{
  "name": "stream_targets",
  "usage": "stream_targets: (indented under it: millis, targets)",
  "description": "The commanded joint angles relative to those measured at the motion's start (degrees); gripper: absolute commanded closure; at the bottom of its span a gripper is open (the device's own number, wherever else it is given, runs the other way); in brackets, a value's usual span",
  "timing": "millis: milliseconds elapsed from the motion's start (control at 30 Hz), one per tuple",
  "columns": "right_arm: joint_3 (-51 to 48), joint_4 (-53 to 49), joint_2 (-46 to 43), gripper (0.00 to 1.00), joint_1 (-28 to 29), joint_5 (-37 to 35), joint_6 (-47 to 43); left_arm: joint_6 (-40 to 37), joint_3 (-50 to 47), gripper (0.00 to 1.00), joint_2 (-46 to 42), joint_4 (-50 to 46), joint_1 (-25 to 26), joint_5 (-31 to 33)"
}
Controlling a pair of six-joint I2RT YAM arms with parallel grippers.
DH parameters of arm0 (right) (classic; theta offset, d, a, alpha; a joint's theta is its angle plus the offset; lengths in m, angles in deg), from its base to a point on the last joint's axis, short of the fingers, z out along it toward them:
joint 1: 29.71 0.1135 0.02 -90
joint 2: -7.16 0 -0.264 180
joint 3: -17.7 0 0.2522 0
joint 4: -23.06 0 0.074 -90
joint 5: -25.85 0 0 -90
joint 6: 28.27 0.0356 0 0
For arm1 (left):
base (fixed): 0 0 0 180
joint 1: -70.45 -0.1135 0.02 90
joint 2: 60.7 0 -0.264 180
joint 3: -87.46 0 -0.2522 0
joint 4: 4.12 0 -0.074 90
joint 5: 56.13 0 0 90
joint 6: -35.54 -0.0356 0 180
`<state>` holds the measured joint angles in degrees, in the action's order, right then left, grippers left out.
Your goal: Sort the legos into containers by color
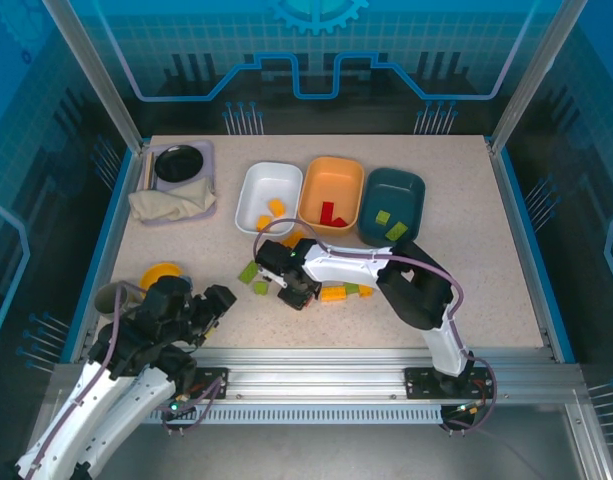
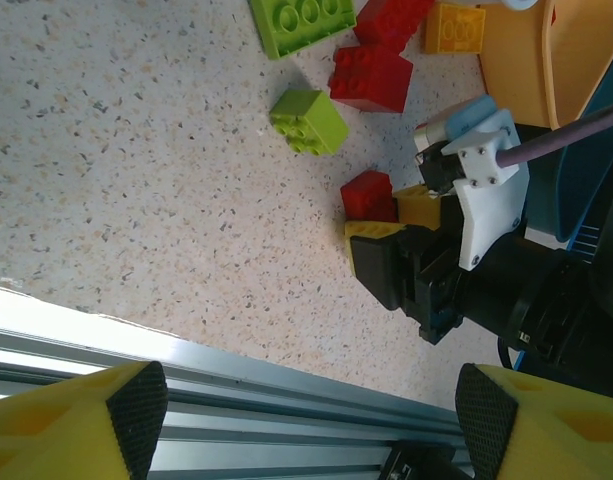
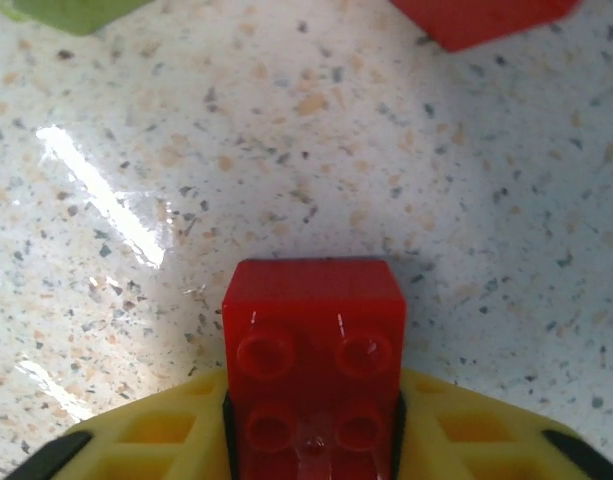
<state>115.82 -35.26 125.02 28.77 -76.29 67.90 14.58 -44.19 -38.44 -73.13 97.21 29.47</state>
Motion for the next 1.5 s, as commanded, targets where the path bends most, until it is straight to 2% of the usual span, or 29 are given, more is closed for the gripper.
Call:
stream_targets:
  millis: [0, 133, 300, 433, 600, 767, 900, 1033, 1133, 1200, 1400, 1467]
  targets:
    - [1.2, -1.4, -2.9, 0.71, -0.5, -1.5, 1.9, -1.9, 1.6, 0.21, 2.5, 3.0, 0.2, -1.9]
    - [4.3, -2.6, -9.4, 0.72, -4.7, -1.9, 5.2, -5.5, 4.6, 0.21, 8.6, 6.9, 0.2, -2.4]
    - [9.5, -2.0, -11.8, 0.72, -15.5, 1.6, 11.6, -11.3, 11.5, 0.21, 21.5, 12.6, 0.2, -1.9]
    - [15.3, -0.4, -6.7, 0.73, -24.2, 11.0, 17.3, -13.6, 16.8, 0.21, 30.6, 16.0, 0.2, -2.4]
    - [28.1, -2.4, 5.2, 0.72, -29.7, 19.7, 21.7, -15.1, 23.2, 0.21, 39.6, 16.6, 0.2, -1.5]
    - [36.7, -4.9, 14.0, 0.71, -31.9, 23.5, 25.6, -14.6, 27.3, 0.21, 45.5, 16.1, 0.2, -0.1]
    - [39.9, -5.6, 18.6, 0.69, -32.1, 25.3, 27.9, -14.3, 28.6, 0.21, 47.6, 14.9, 0.2, 1.0]
    - [41.6, -7.1, 20.5, 0.60, -32.5, 26.1, 29.3, -14.0, 28.4, 0.22, 48.3, 13.9, 0.2, 1.1]
    - [41.1, -7.6, 18.7, 0.46, -32.3, 24.7, 29.0, -13.8, 28.5, 0.22, 48.0, 13.0, 0.2, 1.5]
    - [40.5, -7.4, 16.2, 0.39, -32.3, 23.4, 28.4, -14.1, 29.0, 0.22, 47.5, 12.1, 0.2, 2.0]
    - [39.6, -8.0, 6.2, 0.40, -31.2, 18.0, 25.1, -15.6, 31.7, 0.22, 45.6, 6.8, 0.2, 4.6]
    - [35.7, -6.2, 0.6, 0.41, -30.0, 15.1, 23.0, -16.3, 32.5, 0.23, 45.3, 5.3, 0.2, 4.5]
